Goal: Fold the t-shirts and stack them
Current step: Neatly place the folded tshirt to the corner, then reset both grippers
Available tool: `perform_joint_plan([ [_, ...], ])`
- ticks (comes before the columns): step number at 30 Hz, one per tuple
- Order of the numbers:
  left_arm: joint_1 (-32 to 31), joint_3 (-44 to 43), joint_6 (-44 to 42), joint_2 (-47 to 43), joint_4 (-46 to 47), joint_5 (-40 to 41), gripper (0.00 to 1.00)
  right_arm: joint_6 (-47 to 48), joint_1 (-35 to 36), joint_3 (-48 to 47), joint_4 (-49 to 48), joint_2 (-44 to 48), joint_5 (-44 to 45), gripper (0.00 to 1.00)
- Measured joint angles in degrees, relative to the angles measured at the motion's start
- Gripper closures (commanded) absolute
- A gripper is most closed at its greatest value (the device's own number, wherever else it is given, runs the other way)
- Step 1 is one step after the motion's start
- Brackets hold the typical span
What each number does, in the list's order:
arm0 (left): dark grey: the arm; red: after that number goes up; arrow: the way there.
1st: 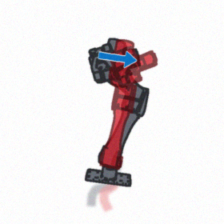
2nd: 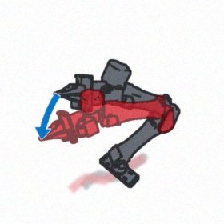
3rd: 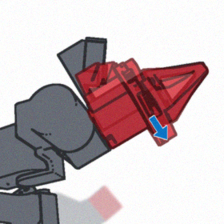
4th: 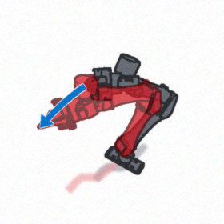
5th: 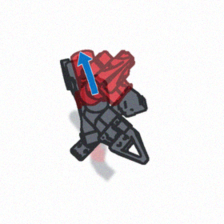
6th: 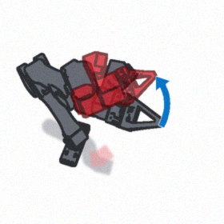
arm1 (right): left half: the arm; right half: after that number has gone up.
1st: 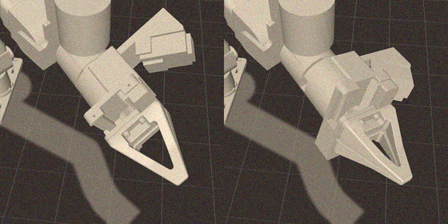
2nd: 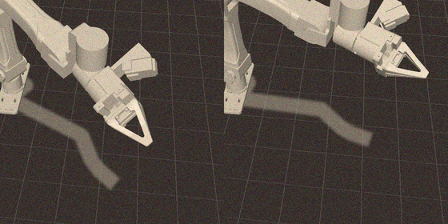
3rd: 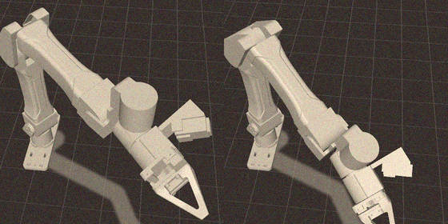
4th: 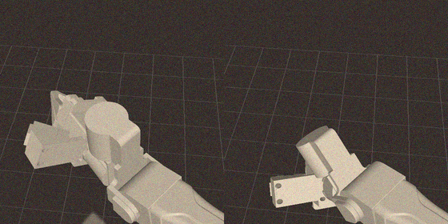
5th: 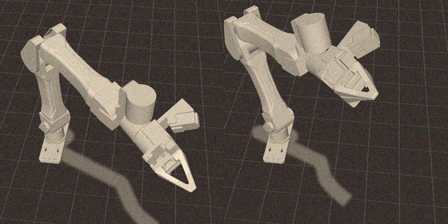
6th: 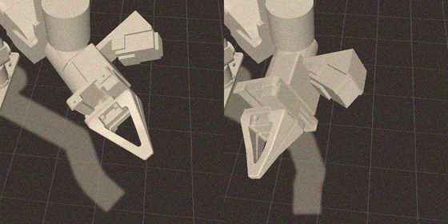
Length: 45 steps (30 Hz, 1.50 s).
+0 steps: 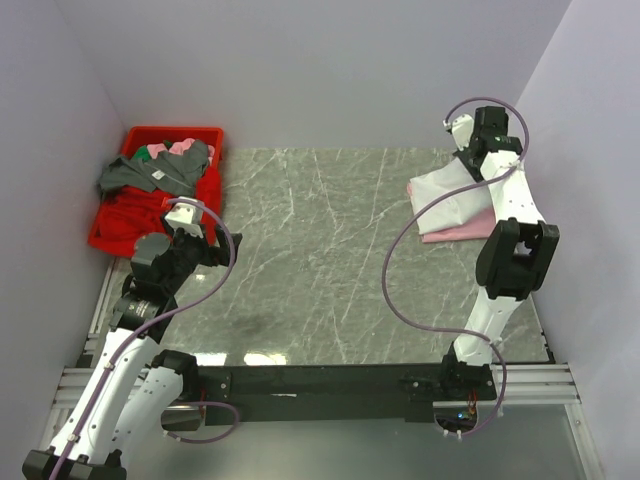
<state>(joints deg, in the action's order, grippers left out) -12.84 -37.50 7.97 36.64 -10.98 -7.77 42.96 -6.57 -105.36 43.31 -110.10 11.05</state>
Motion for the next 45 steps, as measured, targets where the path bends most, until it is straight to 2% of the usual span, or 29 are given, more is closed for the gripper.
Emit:
perform_joint_plan([
  [5,0.0,0.0,0.0,0.2,0.0,0.0,0.01,0.2,-2.4,0.2,-1.3,-1.2,-0.1,1.00],
  [8,0.0,0.0,0.0,0.4,0.0,0.0,0.01,0.2,-3.5,0.5,-2.4,-1.9,-0.2,0.96],
  [11,0.0,0.0,0.0,0.4,0.0,0.0,0.01,0.1,-4.4,1.1,-3.5,-3.3,-0.2,0.84],
  [12,0.0,0.0,0.0,0.4,0.0,0.0,0.01,0.2,-4.6,1.4,-4.0,-3.8,-0.2,0.72],
  [14,0.0,0.0,0.0,0.6,0.0,0.0,0.01,0.1,-4.9,2.3,-4.9,-4.5,0.0,0.58],
  [15,0.0,0.0,0.0,0.7,0.0,0.0,0.01,0.2,-4.9,2.8,-5.6,-4.8,0.1,0.46],
  [18,0.0,0.1,0.0,0.9,0.0,0.0,0.01,0.2,-5.0,4.3,-8.7,-5.3,2.2,0.34],
  [23,0.0,0.3,0.0,1.1,0.0,0.0,0.01,-1.1,-4.7,5.6,-16.3,-5.7,9.0,0.32],
  [26,0.0,0.3,0.0,1.2,0.0,0.1,0.00,-3.2,-4.5,5.4,-17.4,-5.4,8.9,0.32],
  [29,0.0,0.3,0.2,1.2,0.0,0.3,0.00,-5.3,-3.8,5.5,-13.3,-3.9,0.3,0.31],
  [32,0.0,0.3,0.8,1.2,0.4,1.6,0.01,-5.2,-2.4,9.5,-8.4,0.6,-13.4,0.28],
  [37,0.0,-0.1,4.2,3.2,0.4,3.8,0.01,-7.2,3.3,26.8,-7.5,16.9,-31.3,0.27],
  [41,0.0,-2.3,7.0,7.3,-1.1,4.9,0.01,-12.2,6.1,36.7,-10.6,29.3,-37.3,0.25],
  [45,0.0,-3.5,9.0,6.6,-2.8,6.7,0.01,-19.6,4.7,44.3,-18.5,40.7,-34.4,0.21],
])
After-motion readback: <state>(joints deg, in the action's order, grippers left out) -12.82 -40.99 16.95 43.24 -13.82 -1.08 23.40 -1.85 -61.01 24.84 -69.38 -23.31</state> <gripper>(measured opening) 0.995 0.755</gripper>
